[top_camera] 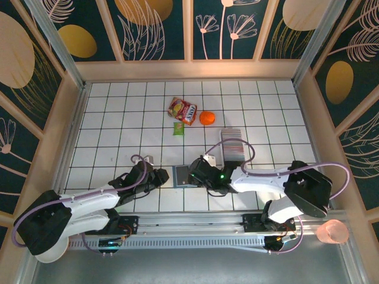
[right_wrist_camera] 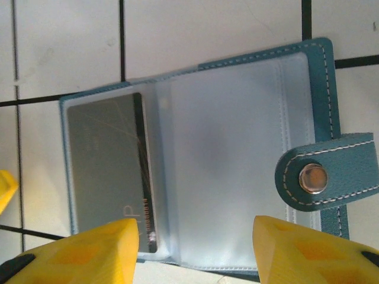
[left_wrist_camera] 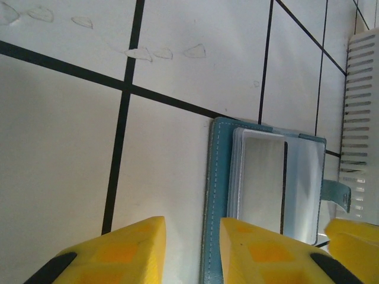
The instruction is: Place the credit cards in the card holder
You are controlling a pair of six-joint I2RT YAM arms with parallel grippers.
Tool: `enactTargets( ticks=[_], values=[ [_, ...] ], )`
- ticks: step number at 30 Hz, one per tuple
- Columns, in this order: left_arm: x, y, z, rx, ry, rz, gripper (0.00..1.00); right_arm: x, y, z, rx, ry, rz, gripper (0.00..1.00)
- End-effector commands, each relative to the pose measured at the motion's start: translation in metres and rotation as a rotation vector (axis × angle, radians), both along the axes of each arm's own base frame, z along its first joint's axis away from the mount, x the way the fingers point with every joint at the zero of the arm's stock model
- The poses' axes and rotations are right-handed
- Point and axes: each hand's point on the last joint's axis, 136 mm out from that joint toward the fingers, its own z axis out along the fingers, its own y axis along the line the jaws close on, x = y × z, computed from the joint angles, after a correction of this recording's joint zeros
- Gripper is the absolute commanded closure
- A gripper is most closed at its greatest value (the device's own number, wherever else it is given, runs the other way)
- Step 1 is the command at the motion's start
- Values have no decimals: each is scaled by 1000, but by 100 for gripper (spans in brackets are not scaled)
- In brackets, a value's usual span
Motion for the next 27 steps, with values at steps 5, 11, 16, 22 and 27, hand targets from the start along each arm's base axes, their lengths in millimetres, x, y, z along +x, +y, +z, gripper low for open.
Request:
enactTargets(
  ticks=[5, 11, 16, 22, 27],
  values=[
    [4, -10, 9, -28, -24, -25, 69, 4, 8, -12, -20, 20, 5, 47],
    [3, -9, 6, -22, -12, -16, 72, 8, 29, -2, 37, 5, 33, 46],
    [2, -6, 3, -21, -7, -9, 75, 11, 38, 0, 50, 1, 47, 47],
    [1, -5, 2, -22, -2, -2, 77, 11, 47, 7, 72, -10, 64, 48],
    [0, -2, 2, -25, -4, 8, 78, 10, 55, 10, 99, -8, 79, 48]
  ],
)
